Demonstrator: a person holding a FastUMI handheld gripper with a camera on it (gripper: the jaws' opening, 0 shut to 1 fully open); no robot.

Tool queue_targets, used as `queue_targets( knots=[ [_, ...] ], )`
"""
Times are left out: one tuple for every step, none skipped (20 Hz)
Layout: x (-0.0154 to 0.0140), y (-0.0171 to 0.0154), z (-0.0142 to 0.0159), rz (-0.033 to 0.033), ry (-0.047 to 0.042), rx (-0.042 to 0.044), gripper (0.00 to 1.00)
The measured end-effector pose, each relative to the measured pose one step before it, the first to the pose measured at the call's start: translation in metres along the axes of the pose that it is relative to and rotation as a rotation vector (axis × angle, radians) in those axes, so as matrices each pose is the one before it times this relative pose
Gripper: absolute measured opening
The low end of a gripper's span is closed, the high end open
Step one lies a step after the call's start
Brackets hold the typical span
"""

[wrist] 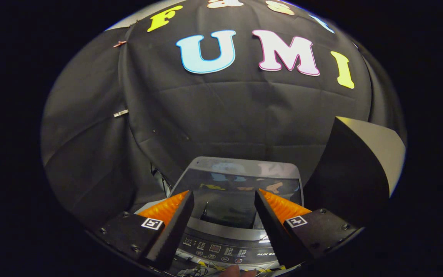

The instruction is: Put the clothes into the washing machine and then close the washing machine lid.

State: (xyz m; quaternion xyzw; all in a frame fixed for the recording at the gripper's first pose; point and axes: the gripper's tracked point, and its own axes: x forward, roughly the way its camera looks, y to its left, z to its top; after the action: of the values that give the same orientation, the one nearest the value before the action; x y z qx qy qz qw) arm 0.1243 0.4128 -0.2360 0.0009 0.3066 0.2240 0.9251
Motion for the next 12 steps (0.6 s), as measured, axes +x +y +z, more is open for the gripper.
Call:
queue_targets(
  knots=[
    [-0.00829,0.00142,0.00598,0.00374,-0.02789,-0.00639,1.00],
    [-0.00886,0.00093,0.00752,0.00471,-0.03144,-0.00439,0.99],
    [-0.00787,0.00117,0.00719,0.00366,-0.03355,-0.00096,0.99],
    [-0.00797,-0.00049,0.00863,-0.00054,-0.03620,0.00624,0.99],
    [-0.00862,0.00073,0.00787,-0.00143,-0.03322,0.00420,0.99],
    [-0.00835,-0.00047,0.00630,-0.00231,-0.03070,-0.00237,1.00],
    [-0.00628,0.00051,0.00557,-0.00173,-0.02968,-0.01181,0.99],
    [-0.00611,-0.00115,0.00627,-0.00294,-0.02911,-0.01575,0.99],
    [-0.00775,-0.00112,0.00703,-0.00211,-0.02693,-0.01592,0.99],
    [-0.00666,-0.00098,0.00700,-0.00124,-0.02690,-0.01012,0.99],
    [-0.00718,-0.00032,0.00608,0.00234,-0.02472,-0.00837,0.99],
    [-0.00799,-0.00055,0.00747,0.00453,-0.02310,-0.00618,1.00]
  ],
)
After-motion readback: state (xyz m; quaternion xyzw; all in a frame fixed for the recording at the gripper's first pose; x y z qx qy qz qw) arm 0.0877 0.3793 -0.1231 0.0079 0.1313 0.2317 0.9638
